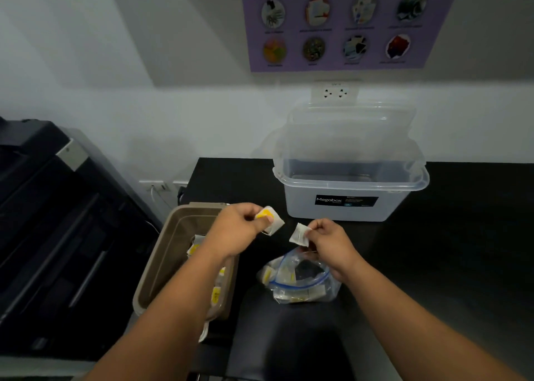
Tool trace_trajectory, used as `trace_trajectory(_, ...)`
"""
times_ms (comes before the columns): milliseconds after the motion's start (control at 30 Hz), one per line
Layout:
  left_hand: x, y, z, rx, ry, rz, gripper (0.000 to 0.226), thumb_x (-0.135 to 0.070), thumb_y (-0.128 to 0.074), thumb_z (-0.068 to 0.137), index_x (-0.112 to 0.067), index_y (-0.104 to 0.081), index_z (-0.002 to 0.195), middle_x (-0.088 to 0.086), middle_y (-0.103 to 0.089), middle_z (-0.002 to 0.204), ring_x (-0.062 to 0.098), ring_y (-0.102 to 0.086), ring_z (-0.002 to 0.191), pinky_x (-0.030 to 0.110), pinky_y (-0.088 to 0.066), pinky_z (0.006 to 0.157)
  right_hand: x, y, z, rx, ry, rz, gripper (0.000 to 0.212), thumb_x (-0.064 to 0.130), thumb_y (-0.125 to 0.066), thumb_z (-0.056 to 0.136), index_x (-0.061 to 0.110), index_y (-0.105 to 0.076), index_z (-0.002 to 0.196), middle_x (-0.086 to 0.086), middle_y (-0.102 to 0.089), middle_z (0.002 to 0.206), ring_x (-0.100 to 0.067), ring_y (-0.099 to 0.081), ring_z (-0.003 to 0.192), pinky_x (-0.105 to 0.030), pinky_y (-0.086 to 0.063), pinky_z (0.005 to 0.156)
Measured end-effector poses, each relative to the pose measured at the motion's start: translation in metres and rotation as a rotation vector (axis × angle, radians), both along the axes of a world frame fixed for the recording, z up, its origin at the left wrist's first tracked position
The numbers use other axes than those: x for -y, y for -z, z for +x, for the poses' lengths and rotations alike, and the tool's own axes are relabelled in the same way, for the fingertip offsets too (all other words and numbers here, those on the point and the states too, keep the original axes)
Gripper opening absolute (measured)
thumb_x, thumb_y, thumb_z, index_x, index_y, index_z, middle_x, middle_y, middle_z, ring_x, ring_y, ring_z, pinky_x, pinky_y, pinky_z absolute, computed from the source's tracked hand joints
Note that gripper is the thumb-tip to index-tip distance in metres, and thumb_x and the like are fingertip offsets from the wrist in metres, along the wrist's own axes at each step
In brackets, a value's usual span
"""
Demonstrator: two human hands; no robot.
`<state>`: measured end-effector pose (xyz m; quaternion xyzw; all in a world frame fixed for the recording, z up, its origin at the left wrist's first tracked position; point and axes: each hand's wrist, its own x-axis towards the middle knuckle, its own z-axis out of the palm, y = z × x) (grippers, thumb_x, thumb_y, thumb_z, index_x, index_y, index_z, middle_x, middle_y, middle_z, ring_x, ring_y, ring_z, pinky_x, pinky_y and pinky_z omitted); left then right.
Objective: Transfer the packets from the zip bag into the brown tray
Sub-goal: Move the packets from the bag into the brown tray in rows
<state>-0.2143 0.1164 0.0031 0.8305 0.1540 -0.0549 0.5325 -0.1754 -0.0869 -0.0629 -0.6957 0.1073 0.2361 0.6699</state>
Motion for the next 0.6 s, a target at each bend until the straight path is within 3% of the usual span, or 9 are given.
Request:
trace_trajectory(100,-0.022,-0.009,-0.006,-0.043,-0.110,-0.240,0.011,-0.018,-0.066,0.096,-0.014,-0.071,0.105,0.007,-0.076,0.098,0.017,-0.074,0.089,0.035,-0.061,0.081,-0.014,-0.010,0.002,-0.080,-0.006,0.118,0.005,0.007,-0.051,0.106,0.009,-0.056,0.109,-0.022,-0.072,0.105,-0.029,-0.075,0.074,-0.044,-0.063,0.075)
trace_trajectory(200,-0.042,-0.014,-0.013,-0.068,-0.208,-0.420,0.012,-0.009,-0.060,0.099,-0.006,-0.064,0.111,0.019,-0.074,0.102,0.030,-0.076,0.089,0.040,-0.063,0.074,-0.027,-0.012,0.005,-0.097,-0.018,0.168,0.011,0.007,-0.052,0.106,0.007,-0.057,0.116,-0.023,-0.073,0.103,-0.030,-0.074,0.072,-0.040,-0.064,0.070)
trace_trajectory(267,-0.054,-0.014,-0.017,-0.073,-0.246,-0.442,0.011,-0.002,-0.056,0.100,-0.005,-0.063,0.108,0.022,-0.073,0.100,0.034,-0.075,0.088,0.040,-0.064,0.071,-0.035,-0.013,0.008,-0.088,-0.030,0.175,0.013,0.006,-0.053,0.105,0.006,-0.057,0.117,-0.024,-0.072,0.105,-0.031,-0.075,0.074,-0.038,-0.064,0.069)
trace_trajectory(433,-0.083,-0.006,-0.023,-0.063,-0.325,-0.338,0.016,-0.004,-0.057,0.099,-0.008,-0.067,0.110,0.019,-0.074,0.100,0.031,-0.075,0.089,0.035,-0.064,0.069,-0.051,-0.017,0.015,-0.066,-0.065,0.198,0.013,0.002,-0.053,0.104,0.007,-0.058,0.115,-0.023,-0.070,0.109,-0.032,-0.075,0.080,-0.035,-0.062,0.066)
trace_trajectory(600,-0.108,0.015,-0.021,-0.083,-0.365,0.083,0.019,-0.009,-0.065,0.094,-0.015,-0.070,0.112,0.010,-0.074,0.091,0.023,-0.076,0.080,0.042,-0.063,0.078,-0.062,-0.016,0.022,-0.033,-0.099,0.175,0.012,0.004,-0.055,0.103,0.009,-0.062,0.113,-0.022,-0.070,0.113,-0.029,-0.075,0.081,-0.031,-0.059,0.064)
